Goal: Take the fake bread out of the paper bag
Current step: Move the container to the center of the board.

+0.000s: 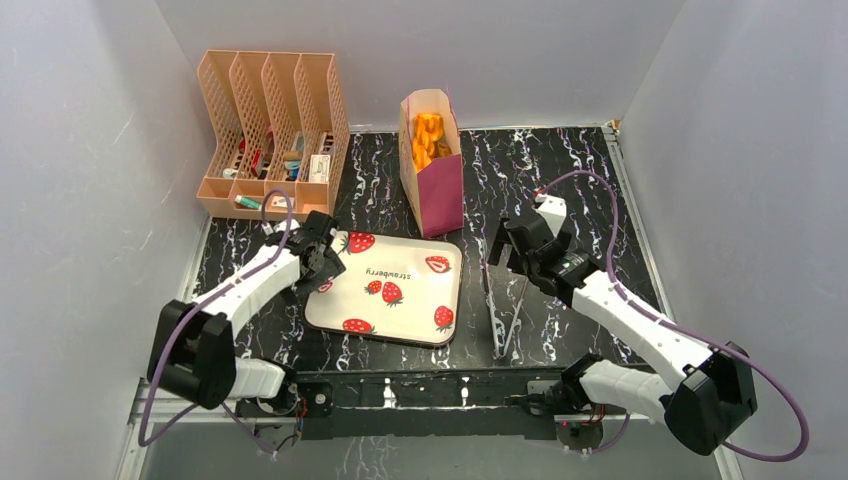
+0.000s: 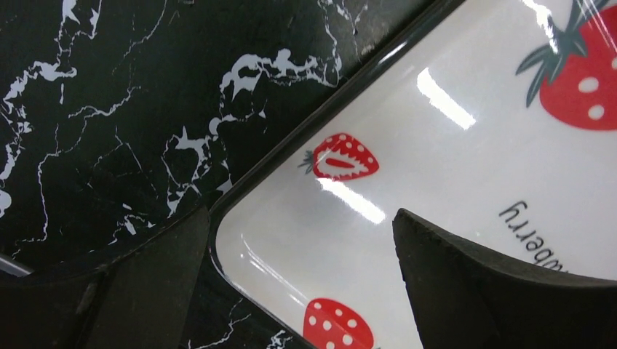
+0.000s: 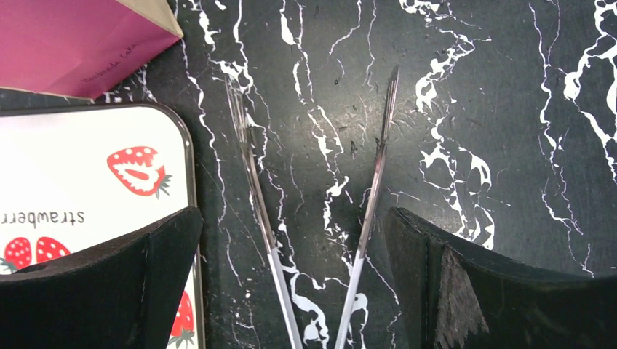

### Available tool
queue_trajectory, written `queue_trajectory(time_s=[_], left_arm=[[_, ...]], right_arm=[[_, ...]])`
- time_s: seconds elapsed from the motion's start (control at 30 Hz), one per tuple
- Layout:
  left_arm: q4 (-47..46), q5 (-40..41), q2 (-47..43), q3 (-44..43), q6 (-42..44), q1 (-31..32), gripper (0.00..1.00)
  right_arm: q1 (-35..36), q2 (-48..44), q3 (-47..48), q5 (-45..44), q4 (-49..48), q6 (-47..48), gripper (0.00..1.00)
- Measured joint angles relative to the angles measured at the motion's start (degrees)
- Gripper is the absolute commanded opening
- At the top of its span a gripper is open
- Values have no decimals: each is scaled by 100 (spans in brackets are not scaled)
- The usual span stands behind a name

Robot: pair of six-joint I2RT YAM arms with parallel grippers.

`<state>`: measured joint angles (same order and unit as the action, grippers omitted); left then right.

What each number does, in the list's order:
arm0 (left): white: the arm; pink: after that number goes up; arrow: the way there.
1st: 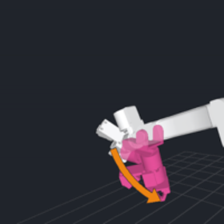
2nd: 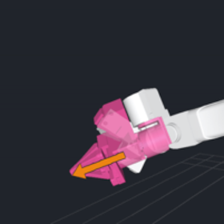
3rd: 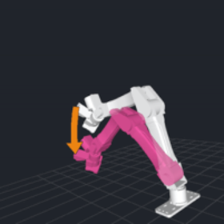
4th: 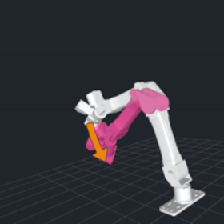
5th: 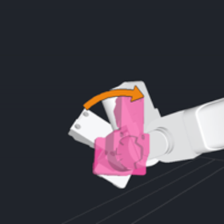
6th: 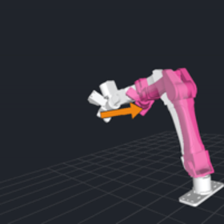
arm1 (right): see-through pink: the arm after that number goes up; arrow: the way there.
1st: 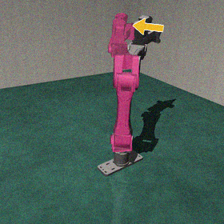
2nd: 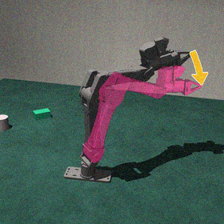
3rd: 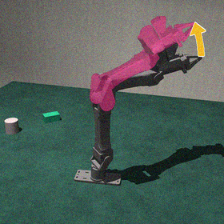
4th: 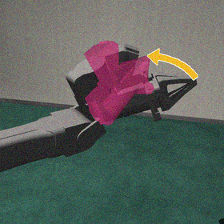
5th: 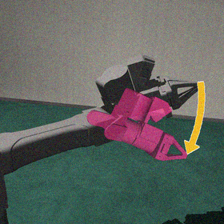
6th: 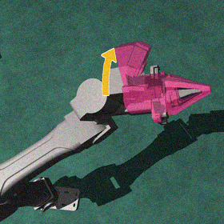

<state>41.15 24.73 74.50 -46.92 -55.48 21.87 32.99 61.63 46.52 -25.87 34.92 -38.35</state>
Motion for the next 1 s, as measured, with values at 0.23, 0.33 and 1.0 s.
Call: queue_trajectory(time_s=[0.23,0.33,1.0], left_arm=[[-463,33,551,-118,55,-372,98],[-634,35,737,-118,42,-409,98],[-1676,-111,1226,162,162,-415,82]], right_arm=[[0,-22,-70,55,114,122,98],[0,-149,-153,59,142,166,98],[0,-446,48,385,221,461,98]])
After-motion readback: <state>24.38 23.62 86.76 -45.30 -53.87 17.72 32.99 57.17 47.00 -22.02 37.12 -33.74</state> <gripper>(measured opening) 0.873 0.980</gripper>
